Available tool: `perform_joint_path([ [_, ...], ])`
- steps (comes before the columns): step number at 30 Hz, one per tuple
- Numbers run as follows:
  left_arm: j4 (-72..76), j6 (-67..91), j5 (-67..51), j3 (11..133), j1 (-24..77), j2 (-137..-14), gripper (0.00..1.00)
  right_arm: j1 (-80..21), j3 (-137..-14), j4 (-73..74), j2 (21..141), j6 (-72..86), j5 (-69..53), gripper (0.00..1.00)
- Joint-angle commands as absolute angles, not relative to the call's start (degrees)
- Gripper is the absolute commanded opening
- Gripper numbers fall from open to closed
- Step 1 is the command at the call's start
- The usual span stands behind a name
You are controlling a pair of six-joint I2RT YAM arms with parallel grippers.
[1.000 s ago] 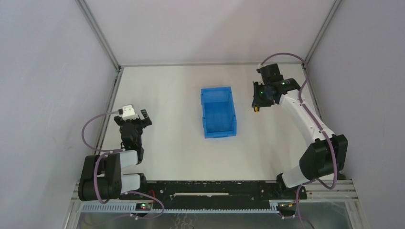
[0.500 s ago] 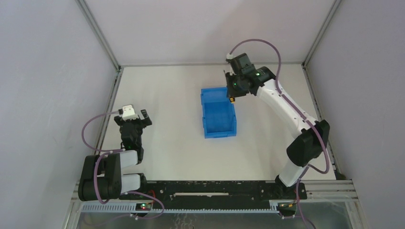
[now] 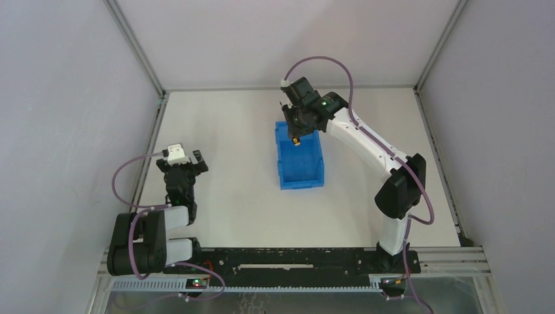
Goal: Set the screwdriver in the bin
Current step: Place the screwdriver in the bin.
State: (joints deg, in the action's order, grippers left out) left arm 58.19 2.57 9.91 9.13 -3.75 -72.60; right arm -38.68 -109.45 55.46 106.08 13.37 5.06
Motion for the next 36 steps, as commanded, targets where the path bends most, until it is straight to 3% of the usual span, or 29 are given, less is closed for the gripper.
perform_joint_path([
  [1, 60.2, 1.6, 10.5, 11.0, -3.4, -72.1, 1.00, -39.0, -109.6, 53.2, 106.6, 15.2, 6.2, 0.02],
  [17, 60.3, 1.6, 10.5, 11.0, -3.4, -72.1, 1.00, -40.1, -93.3, 42.5, 107.9, 22.0, 11.1, 0.05],
  [36, 60.3, 1.7, 10.5, 11.0, -3.4, -72.1, 1.00, -41.8, -91.6, 39.5, 115.9, 27.7, 16.9, 0.12],
])
